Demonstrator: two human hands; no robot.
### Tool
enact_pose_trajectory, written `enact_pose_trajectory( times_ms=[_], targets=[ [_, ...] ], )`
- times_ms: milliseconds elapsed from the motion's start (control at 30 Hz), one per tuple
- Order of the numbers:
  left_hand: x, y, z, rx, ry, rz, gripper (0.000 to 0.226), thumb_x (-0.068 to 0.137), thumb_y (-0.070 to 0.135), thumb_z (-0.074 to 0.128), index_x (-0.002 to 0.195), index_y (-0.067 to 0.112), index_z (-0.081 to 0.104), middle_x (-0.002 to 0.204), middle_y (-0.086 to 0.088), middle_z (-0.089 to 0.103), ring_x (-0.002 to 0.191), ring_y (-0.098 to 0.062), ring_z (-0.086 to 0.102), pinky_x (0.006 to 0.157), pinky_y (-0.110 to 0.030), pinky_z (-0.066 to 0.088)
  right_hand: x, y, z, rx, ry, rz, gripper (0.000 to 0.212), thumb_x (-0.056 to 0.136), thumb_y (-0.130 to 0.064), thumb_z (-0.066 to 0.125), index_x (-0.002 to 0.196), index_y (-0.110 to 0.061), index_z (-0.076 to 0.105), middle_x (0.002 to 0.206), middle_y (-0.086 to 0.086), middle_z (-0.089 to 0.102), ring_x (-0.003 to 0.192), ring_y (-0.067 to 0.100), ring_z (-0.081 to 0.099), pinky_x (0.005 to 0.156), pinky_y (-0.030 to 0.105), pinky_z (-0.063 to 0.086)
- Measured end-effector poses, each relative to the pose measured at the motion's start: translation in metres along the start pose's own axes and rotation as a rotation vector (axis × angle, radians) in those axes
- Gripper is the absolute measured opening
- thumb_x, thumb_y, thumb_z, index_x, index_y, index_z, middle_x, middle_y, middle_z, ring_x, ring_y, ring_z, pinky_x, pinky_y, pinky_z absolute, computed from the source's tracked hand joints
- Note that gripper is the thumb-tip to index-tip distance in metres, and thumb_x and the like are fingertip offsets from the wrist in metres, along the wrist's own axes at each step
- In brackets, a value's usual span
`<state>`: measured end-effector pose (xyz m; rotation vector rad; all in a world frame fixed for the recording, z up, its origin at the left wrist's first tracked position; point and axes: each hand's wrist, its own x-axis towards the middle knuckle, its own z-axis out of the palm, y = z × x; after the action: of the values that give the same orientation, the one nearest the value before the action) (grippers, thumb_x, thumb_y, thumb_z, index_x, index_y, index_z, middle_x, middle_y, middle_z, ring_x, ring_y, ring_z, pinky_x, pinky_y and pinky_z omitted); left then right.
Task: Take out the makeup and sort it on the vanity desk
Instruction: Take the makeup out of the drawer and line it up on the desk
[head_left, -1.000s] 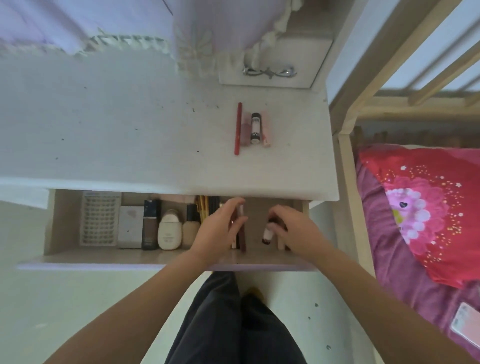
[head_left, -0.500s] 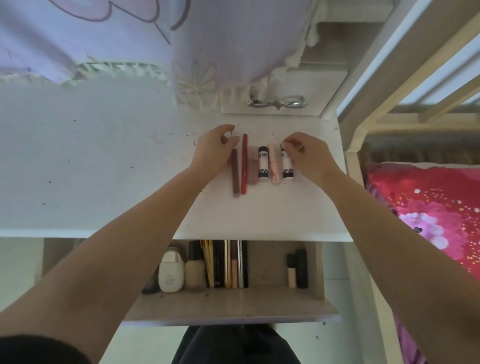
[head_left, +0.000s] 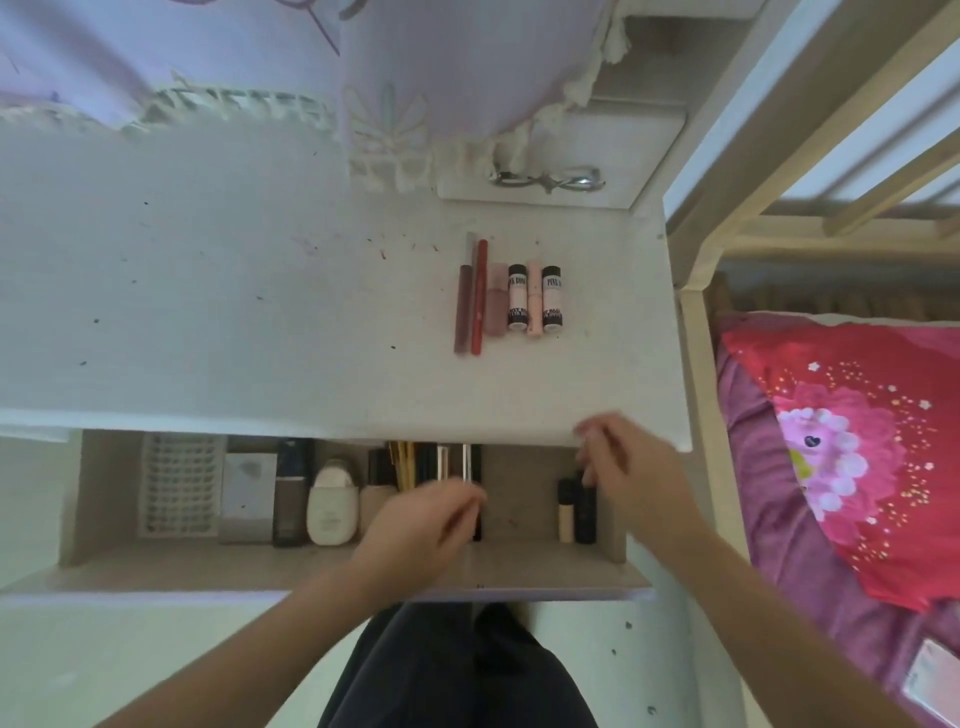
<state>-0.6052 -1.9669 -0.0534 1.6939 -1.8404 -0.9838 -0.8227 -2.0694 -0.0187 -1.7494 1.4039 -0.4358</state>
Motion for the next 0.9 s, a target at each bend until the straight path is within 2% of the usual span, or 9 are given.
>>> enact_pose_trajectory(
  times_ms=[100,167,267,367,433,500,600,767,900],
  targets=[
    [-0.005,-0.023,0.037,0.205,-0.173,-0.146,0.039,0.096,0.026,0.043,0.134,0.025,0.046,0.126,0.000,0.058,0.102,-0.014,0.060,0.079,-0.028,0.050,-0.036,0.031,0.037,-0.312,-0.288,0.098,0.025,0.099,-0.014,0.042,0.119,-0.018,0.056,0.107,0.003,0.062,0.089,0.013,0.061,0.077,0.021,0.044],
    [0.016,-0.030,0.047,0.275,-0.172,-0.286,0.055,0.096,0.024,0.041,0.147,0.023,0.020,0.126,-0.007,0.054,0.086,-0.018,0.059,0.067,-0.029,0.047,-0.034,0.045,0.057,-0.501,-0.389,0.193,0.042,0.099,-0.012,0.038,0.141,-0.011,0.036,0.128,0.009,0.051,0.107,0.023,0.056,0.085,0.027,0.043],
    [0.046,-0.033,0.060,0.383,-0.160,-0.381,0.069,0.094,0.015,0.042,0.149,0.016,0.002,0.120,-0.014,0.055,0.075,-0.024,0.059,0.057,-0.033,0.047,-0.013,0.052,0.072,-0.628,-0.418,0.303,0.053,0.095,-0.005,0.039,0.145,-0.008,0.023,0.127,0.015,0.052,0.109,0.029,0.056,0.074,0.032,0.042],
    [0.062,-0.033,0.070,0.530,-0.230,-0.439,0.061,0.092,0.008,0.045,0.147,0.009,0.018,0.139,-0.013,0.042,0.093,-0.026,0.062,0.061,-0.033,0.047,-0.001,0.055,0.080,-0.782,-0.492,0.306,0.046,0.093,-0.001,0.041,0.138,0.004,0.032,0.120,0.017,0.059,0.107,0.028,0.060,0.075,0.031,0.046],
    [0.065,-0.030,0.074,0.559,-0.232,-0.456,0.063,0.092,0.007,0.046,0.148,0.010,0.017,0.142,-0.014,0.038,0.098,-0.027,0.062,0.061,-0.032,0.046,-0.003,0.055,0.080,-0.822,-0.468,0.290,0.047,0.092,0.002,0.042,0.137,0.006,0.032,0.121,0.018,0.059,0.108,0.028,0.061,0.075,0.030,0.047],
    [0.062,-0.027,0.074,0.555,-0.163,-0.426,0.063,0.094,0.011,0.045,0.148,0.012,0.013,0.136,-0.016,0.044,0.087,-0.027,0.062,0.053,-0.030,0.042,-0.009,0.056,0.078,-0.778,-0.408,0.282,0.051,0.089,0.005,0.043,0.138,0.000,0.031,0.125,0.019,0.054,0.104,0.031,0.061,0.069,0.032,0.044],
    [0.051,-0.019,0.069,0.545,-0.040,-0.345,0.045,0.096,0.022,0.043,0.138,0.015,0.027,0.121,-0.012,0.053,0.067,-0.019,0.053,0.043,-0.023,0.027,-0.018,0.056,0.071,-0.742,-0.347,0.211,0.046,0.090,0.000,0.044,0.132,-0.013,0.035,0.127,0.018,0.041,0.092,0.033,0.060,0.069,0.034,0.044],
    [0.020,0.001,0.051,0.206,-0.046,-0.218,0.031,0.097,0.028,0.046,0.126,0.019,0.040,0.104,-0.003,0.063,0.073,-0.010,0.055,0.062,-0.023,0.047,-0.031,0.048,0.059,-0.747,-0.365,0.000,0.038,0.090,-0.007,0.050,0.125,-0.017,0.039,0.115,0.008,0.055,0.095,0.026,0.058,0.068,0.029,0.042],
    [0.015,0.021,-0.003,0.011,0.206,-0.087,0.028,0.091,0.033,0.052,0.119,0.030,0.048,0.093,0.019,0.057,0.074,0.007,0.054,0.064,-0.004,0.042,-0.025,0.029,0.032,-0.527,-0.327,-0.173,0.018,0.096,-0.029,0.047,0.113,-0.024,0.047,0.107,-0.004,0.057,0.089,0.015,0.055,0.070,0.024,0.043]
  ],
)
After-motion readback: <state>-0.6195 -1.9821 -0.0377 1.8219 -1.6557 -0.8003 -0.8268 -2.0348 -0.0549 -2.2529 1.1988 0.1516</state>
